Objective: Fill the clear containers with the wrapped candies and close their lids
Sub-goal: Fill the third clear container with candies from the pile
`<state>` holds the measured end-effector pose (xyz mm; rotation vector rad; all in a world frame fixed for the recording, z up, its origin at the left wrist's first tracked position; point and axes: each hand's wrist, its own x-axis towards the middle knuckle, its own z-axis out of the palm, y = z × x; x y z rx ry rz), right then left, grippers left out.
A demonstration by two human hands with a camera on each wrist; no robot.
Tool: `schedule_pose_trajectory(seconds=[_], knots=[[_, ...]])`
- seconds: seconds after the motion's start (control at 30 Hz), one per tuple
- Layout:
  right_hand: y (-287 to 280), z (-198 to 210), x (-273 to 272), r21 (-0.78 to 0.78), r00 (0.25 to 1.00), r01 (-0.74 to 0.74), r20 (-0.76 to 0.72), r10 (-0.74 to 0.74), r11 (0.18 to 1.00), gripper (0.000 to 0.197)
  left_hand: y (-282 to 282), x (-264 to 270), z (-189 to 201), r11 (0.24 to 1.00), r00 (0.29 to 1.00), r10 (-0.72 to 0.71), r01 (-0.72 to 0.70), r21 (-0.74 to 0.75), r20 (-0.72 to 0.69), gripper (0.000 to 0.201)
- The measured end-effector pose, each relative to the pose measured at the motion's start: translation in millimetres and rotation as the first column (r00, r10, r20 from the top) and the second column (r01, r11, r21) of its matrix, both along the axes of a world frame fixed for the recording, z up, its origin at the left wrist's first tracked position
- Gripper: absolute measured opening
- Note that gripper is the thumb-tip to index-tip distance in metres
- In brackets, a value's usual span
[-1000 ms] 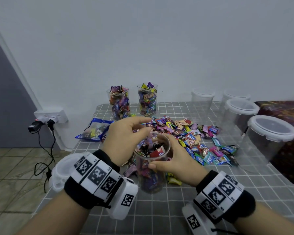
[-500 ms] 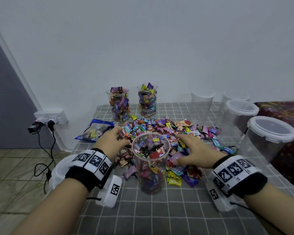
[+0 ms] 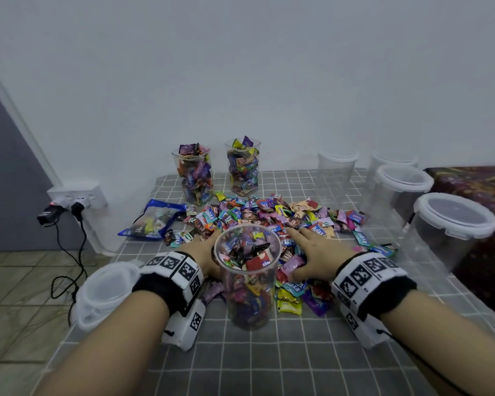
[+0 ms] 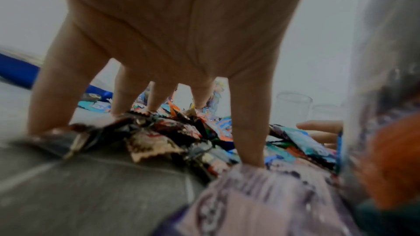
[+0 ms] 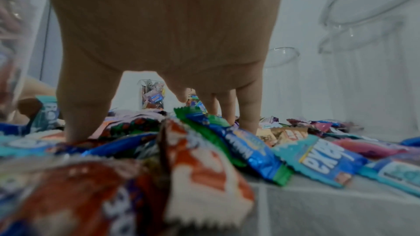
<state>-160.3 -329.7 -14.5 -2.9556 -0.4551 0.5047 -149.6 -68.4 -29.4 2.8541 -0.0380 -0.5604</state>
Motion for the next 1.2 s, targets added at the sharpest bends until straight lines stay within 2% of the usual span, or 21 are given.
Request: schedule_pose_trajectory(seconds=[0.17,0.33,0.53,0.63,0.83,0.97,1.2], knots=[[3.0,-3.0,3.5,-0.037,0.999,-0.041,0.012,0.042,0.998,0.101,-7.8,-13.0,9.6,0.988,0.994,-0.112,0.11,0.112,0.017,0.053],[4.3,-7.6,7.7,-0.07,0.995,-0.077,0.06,0.081,0.995,0.087,-19.8,-20.4,18.2,0.973,0.992,-0.112,0.098,0.207,0.057,0.028],[7.8,-8.1,7.8,-0.075,0.988,-0.074,0.133,0.083,0.994,0.056,-27.0,-22.8,22.0,0.971,0.993,-0.069,0.044,0.235,0.095,0.026],[9.7,-7.6,9.0,-0.062,0.981,-0.077,0.174,0.087,0.995,0.04,-26.3,-21.1,20.2,0.974,0.99,-0.087,0.062,0.216,0.107,0.026],[10.6,-8.4,9.8,-0.032,0.976,-0.053,0.209,0.059,0.998,0.032,-24.2,-20.8,15.9,0.979,0.981,-0.1,0.067,0.194,0.168,0.027],[8.6,-7.0,7.9,0.004,0.973,-0.026,0.229,0.025,1.0,0.034,-20.7,-20.8,13.4,0.987,0.978,-0.071,0.041,0.156,0.194,0.025],[8.9,0.2,2.7,0.011,0.965,0.037,0.258,-0.039,0.999,0.021,-23.8,-27.4,18.1,0.989,0.954,-0.054,0.011,0.146,0.294,0.017]])
